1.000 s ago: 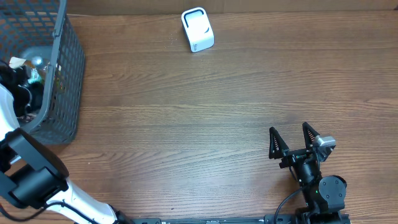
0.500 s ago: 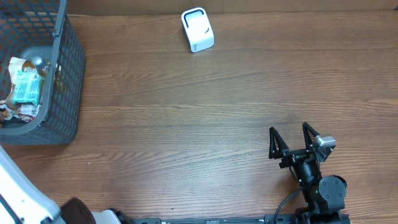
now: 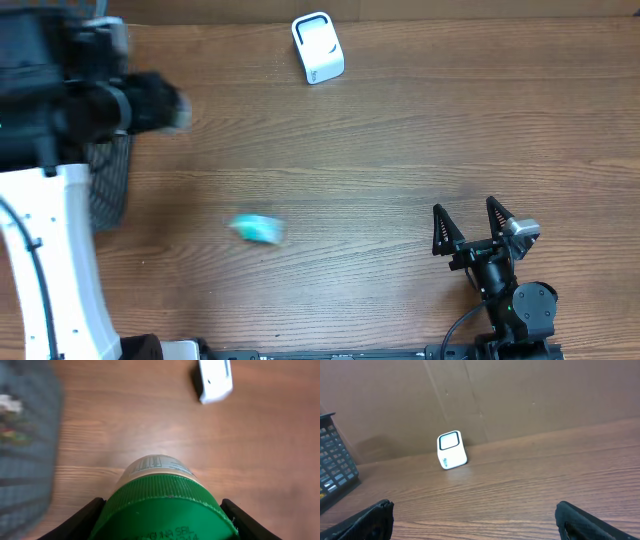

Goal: Scan the item barcode
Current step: 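Grasp the green-capped jar in the basket with the left gripper, then carry the jar forward and set it upright on the table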

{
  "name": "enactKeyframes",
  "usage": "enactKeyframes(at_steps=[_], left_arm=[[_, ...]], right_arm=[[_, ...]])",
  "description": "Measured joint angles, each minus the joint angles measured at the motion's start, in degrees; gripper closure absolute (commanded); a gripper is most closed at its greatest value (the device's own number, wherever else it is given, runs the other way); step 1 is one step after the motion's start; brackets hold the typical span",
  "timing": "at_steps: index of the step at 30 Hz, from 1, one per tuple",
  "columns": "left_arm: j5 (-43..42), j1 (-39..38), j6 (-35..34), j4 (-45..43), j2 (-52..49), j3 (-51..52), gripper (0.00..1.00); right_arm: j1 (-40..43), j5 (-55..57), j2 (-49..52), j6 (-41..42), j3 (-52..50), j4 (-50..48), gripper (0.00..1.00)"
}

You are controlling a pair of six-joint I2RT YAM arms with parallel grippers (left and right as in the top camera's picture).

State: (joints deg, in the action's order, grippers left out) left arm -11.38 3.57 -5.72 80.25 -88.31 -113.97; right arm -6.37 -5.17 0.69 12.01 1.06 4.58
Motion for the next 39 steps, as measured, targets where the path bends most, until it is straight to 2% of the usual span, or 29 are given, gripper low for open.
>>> enactKeyframes(at_steps=[6,12,21,32,39], left_arm=[[4.7,-11.7,-0.4,2.6,-2.5,0.0,0.78],[6.3,-19.0,-5.5,2.6,-9.1,0.0,0.77],[7.2,-25.4,-14.2,1.5,-20.9,0.0,0.75],[9.0,-34.5,-18.7,-9.8,-33.5,0.0,0.69],[12.4,-38.2,-21.5,-11.8,-36.6,0.0,0.67]], right_arm=[[0.0,0.0,0.0,0.0,0.0,0.0,0.0],[0.0,0.0,0.0,0.0,0.0,0.0,0.0],[0.0,0.0,0.0,0.0,0.0,0.0,0.0],[0.0,0.0,0.0,0.0,0.0,0.0,0.0],[0.0,0.0,0.0,0.0,0.0,0.0,0.0]])
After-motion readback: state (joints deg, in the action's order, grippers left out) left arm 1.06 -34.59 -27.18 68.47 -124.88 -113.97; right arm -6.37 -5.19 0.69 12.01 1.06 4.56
